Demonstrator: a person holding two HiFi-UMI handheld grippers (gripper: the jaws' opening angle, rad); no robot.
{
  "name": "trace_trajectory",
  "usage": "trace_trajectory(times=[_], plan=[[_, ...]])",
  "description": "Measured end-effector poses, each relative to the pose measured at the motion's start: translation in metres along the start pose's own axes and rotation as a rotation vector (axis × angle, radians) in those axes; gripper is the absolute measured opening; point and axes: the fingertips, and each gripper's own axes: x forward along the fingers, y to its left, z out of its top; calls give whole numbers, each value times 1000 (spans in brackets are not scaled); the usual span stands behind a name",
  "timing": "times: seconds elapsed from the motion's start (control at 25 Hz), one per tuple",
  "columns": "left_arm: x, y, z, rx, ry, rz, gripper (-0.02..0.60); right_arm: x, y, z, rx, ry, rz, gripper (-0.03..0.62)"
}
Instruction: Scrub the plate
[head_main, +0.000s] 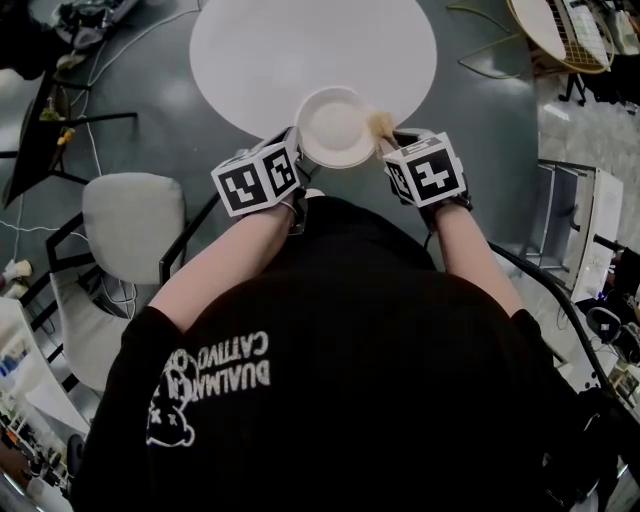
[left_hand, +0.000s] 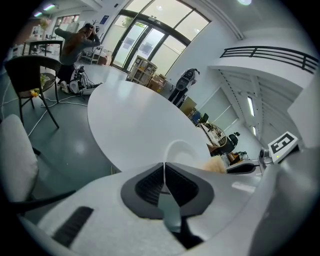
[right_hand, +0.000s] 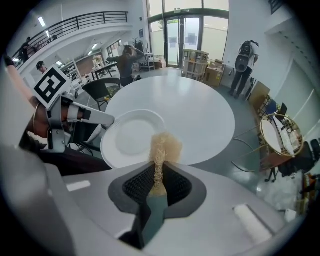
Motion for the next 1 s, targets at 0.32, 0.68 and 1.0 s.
trace_trajectory(times=[0.32,0.68,1.0], plan=[[-2,0,5,-54,-43,-13,9,-24,10,35,-9,-131,-21,55],[-7,2,6,-70,-61,-22,9,-5,115,65,-85,-150,267,55],[-9,10,2,-86,-62,-24,11,17,126,34,-29,-56,336,57]])
